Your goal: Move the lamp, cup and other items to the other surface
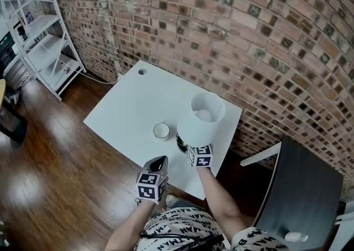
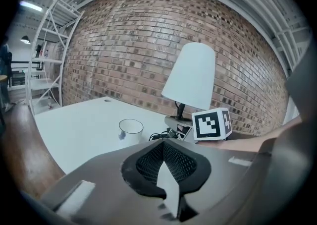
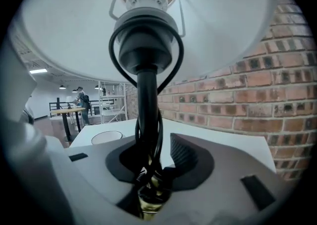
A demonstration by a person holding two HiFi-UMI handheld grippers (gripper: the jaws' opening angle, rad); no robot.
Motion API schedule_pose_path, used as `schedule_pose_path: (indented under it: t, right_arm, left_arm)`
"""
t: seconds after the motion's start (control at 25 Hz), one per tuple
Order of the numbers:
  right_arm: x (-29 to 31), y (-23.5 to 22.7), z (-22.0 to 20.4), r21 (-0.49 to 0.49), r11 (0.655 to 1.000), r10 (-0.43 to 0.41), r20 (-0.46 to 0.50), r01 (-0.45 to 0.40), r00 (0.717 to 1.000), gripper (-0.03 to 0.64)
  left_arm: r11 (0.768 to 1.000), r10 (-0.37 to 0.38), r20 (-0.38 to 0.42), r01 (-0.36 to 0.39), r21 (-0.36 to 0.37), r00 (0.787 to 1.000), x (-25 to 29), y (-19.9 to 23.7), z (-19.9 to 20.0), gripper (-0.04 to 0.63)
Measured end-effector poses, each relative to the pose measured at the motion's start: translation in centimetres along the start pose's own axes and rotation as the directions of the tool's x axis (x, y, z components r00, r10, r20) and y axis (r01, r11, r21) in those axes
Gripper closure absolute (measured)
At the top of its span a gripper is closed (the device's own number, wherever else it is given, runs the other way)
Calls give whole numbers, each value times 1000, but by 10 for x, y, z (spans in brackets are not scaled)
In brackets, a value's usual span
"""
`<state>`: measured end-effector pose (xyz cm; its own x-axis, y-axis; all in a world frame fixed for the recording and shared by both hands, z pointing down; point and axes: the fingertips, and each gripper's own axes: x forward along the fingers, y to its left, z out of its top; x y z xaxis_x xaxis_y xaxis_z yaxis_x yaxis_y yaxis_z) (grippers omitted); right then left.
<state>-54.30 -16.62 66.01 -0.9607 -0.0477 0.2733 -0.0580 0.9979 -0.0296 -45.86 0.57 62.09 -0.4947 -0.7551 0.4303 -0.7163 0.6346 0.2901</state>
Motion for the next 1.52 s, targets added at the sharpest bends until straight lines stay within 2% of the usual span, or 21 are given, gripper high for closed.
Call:
schedule_pose_path:
  t: [0.32,0.44,0.68,0.96,1.24,1.52]
  right_arm:
    - [-2,14,15,-201,980,-1,-18,-3,1000,515]
    - [-3,9,18,-179,984,-7,-12,5,1000,561]
    - [-4,13,28,-193,981,3,-42,-11,999,571]
    - [-27,-1,52,-129,991,-42,-60,34,997,572]
    - [-102,-19,82,-109,985,-139,-34,135,990,572]
    - [-226,-25,77,-70,958,-279,-37,277,959,572]
  left_arm:
    - [1000,2,-9,-2,-1,1000,4,1,0,595]
    - [1000,-1,-13,1,4,1000,6,1,-1,595]
    - [1000,-5,2,5,11,1000,7,1,9,595]
    - [998,-43,12,42,41,999,4,-17,23,595]
    - [983,-151,4,150,108,989,-10,-69,35,595]
    - [944,-286,-32,287,164,958,-54,-139,10,595]
